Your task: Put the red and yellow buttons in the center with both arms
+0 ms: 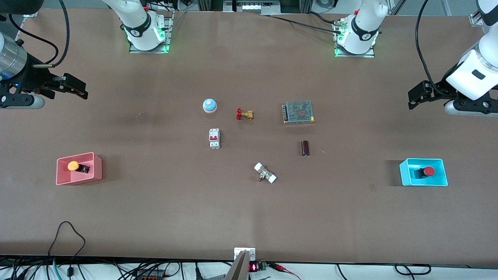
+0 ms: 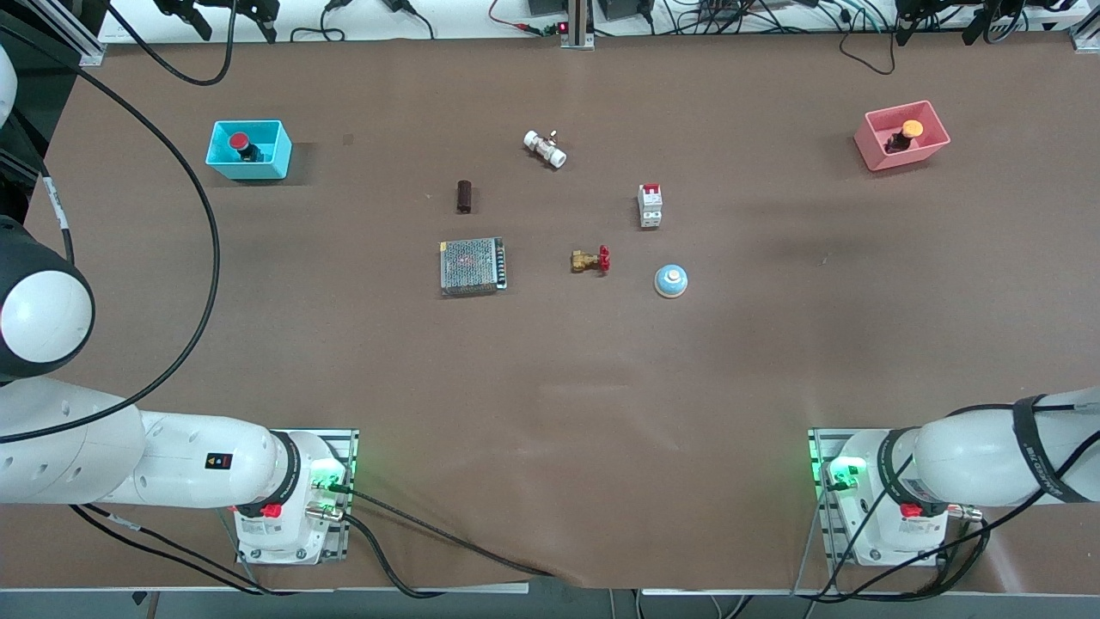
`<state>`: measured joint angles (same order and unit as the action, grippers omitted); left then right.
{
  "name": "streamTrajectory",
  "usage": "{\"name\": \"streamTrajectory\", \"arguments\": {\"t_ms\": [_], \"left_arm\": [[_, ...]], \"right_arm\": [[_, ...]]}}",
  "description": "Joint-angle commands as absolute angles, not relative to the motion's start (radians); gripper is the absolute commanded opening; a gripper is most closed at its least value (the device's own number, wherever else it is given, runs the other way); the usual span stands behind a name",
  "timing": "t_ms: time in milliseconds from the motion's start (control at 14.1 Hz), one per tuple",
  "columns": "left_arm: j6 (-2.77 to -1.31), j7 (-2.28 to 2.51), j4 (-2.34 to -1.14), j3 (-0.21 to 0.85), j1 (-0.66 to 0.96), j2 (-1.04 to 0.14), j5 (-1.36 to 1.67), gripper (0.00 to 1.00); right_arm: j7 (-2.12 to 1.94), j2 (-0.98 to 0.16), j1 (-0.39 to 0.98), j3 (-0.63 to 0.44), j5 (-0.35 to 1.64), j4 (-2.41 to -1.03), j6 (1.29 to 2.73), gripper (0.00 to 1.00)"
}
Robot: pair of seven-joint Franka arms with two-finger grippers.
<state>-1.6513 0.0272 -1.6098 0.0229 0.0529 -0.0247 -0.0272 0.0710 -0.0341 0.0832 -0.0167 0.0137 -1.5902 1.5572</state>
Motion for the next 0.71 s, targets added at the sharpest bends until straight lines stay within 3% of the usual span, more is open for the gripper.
{"name": "streamTrajectory", "arguments": {"t_ms": [0, 639], "left_arm": [[-1.640, 0.034, -1.582, 0.021, 0.058, -0.040, -0.031, 1.00], [-1.640, 0.034, -1.580, 0.021, 0.058, -0.040, -0.031, 1.00]], "right_arm": [[0.057, -0.038, 0.078, -0.012, 0.012, -1.577, 1.552, 1.00], [0.049, -0.061, 0.064, -0.017, 0.031, -1.578, 1.560, 1.00]]}}
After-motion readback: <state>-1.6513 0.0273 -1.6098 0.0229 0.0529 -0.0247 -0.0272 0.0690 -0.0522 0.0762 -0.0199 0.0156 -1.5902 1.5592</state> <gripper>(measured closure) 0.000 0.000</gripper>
